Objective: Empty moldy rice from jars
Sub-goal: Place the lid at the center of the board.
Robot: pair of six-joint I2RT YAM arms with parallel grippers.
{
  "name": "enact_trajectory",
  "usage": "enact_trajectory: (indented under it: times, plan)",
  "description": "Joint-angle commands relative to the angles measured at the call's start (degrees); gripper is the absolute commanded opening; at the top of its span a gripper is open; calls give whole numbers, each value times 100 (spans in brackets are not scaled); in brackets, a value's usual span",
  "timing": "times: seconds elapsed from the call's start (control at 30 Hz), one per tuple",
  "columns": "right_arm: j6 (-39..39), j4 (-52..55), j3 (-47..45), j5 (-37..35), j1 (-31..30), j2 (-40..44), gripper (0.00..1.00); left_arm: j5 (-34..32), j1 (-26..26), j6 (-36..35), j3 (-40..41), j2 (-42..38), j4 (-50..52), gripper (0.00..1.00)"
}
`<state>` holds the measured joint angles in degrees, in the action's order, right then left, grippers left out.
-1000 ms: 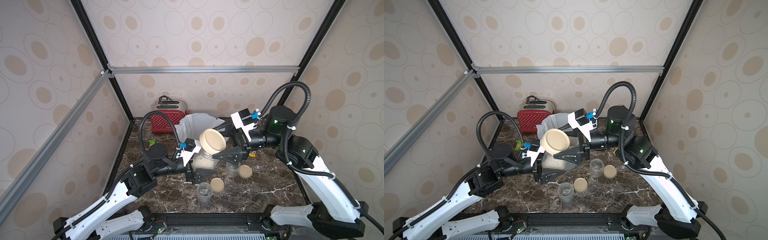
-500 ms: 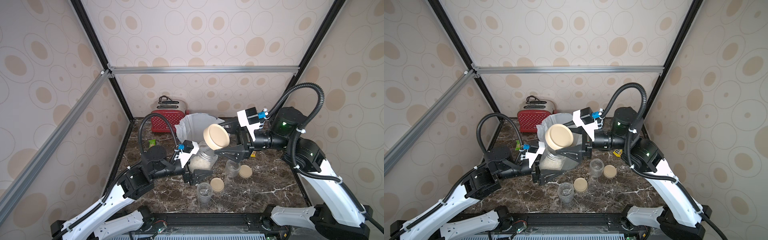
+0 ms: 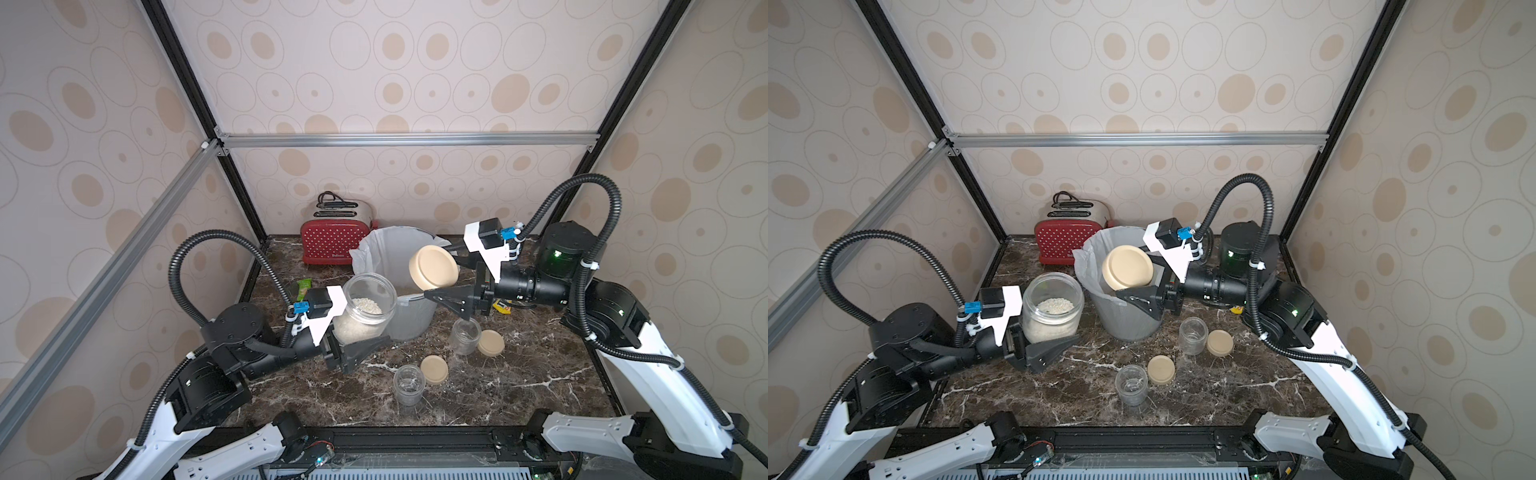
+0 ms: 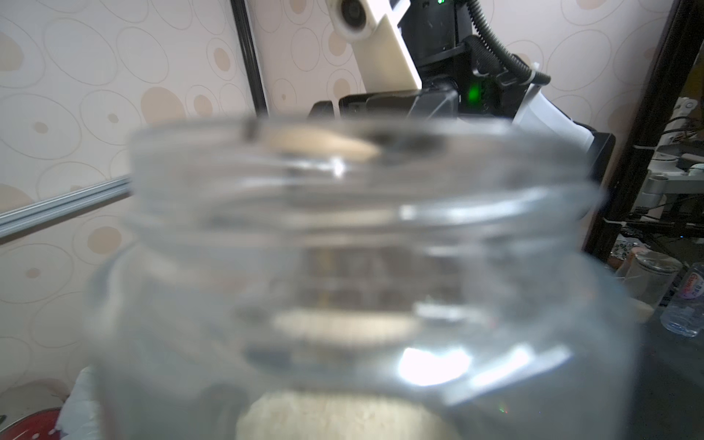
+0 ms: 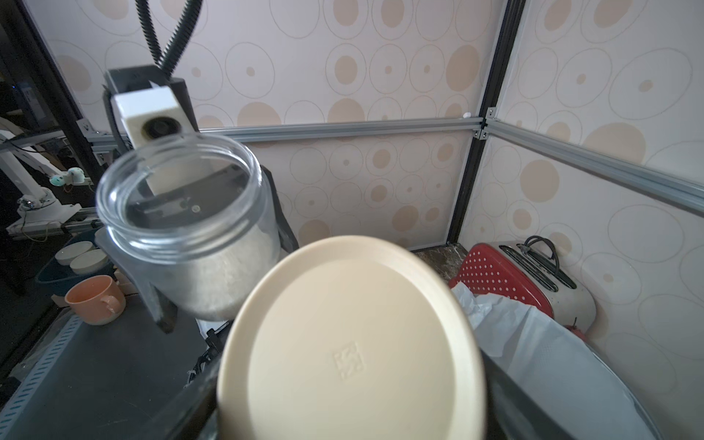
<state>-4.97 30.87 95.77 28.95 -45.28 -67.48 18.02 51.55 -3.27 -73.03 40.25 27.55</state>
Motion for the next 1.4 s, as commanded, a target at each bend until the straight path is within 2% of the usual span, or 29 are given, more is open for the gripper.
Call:
enact_trajectory:
  times: [0.0, 0.17, 0.37, 0.67, 1.0, 1.37]
  plan:
    - [83, -58, -204, 19, -21, -89, 69, -293, 29, -509, -510, -200, 122, 32]
    - [288, -392, -835, -64, -209, -187, 69, -339, 22, -577, -580, -296, 197, 32]
    - [436, -495, -1255, -250, -763, -607, 68, -311, 27, -614, -589, -285, 131, 33]
    - [670, -987, -2057, -993, -1510, -1315, 67, -211, 27, -499, -502, -310, 57, 33]
    - [1033, -1194, -2153, -1658, -2048, -2415, 65, -181, 26, -464, -440, -308, -23, 33]
    - [1336, -1515, -1919, -2246, -2222, -3745, 65, -101, 25, -359, -360, -311, -110, 33]
